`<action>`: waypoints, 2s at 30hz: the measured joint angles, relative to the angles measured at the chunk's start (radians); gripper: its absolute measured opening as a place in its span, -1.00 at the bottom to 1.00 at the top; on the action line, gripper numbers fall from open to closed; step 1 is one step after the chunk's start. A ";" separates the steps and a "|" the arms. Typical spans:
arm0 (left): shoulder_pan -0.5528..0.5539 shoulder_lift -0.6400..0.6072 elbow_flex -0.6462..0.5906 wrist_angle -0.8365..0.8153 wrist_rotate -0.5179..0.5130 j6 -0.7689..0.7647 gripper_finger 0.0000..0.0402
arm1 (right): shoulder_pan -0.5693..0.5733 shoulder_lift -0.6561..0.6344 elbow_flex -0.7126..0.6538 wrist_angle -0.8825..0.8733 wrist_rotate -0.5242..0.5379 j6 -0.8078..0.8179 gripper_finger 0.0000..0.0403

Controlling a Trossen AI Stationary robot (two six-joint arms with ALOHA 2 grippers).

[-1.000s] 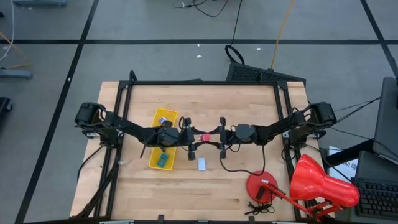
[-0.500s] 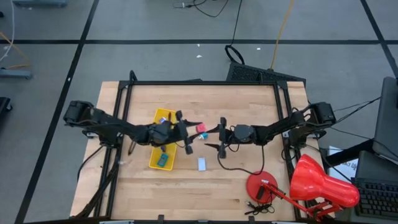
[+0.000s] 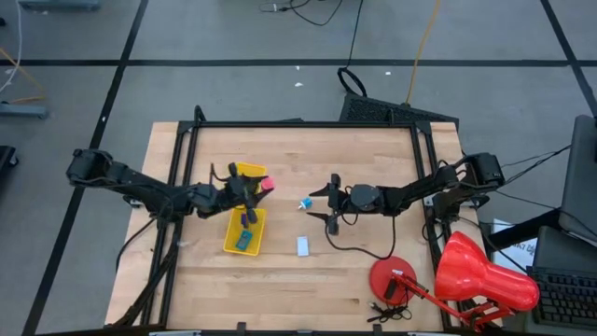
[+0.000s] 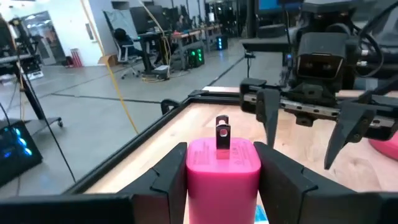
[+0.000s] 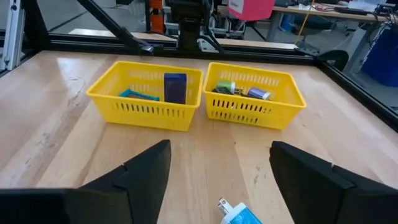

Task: Pick & Place Office items
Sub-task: Put the pink adapter into the top yellow basket

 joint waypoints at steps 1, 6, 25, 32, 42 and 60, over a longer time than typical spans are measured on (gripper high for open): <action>0.000 -0.011 -0.028 0.027 0.000 -0.007 -0.25 | 0.000 0.000 0.000 0.000 0.000 0.000 0.29; 0.000 -0.057 -0.149 0.144 -0.051 -0.038 -0.25 | 0.000 0.000 0.000 0.004 0.000 0.000 0.26; 0.052 -0.070 -0.294 0.164 -0.166 -0.176 -0.25 | -0.001 0.000 0.001 0.004 0.000 0.025 0.26; 0.123 -0.021 -0.294 0.093 -0.165 -0.256 -0.25 | -0.001 0.000 0.001 0.004 0.000 0.025 0.26; 0.226 0.131 -0.294 0.109 -0.108 -0.300 -0.25 | -0.001 0.000 0.001 0.004 0.000 0.025 0.26; 0.332 0.344 -0.262 0.296 0.015 -0.272 -0.25 | -0.009 0.000 0.001 0.005 0.000 0.050 0.26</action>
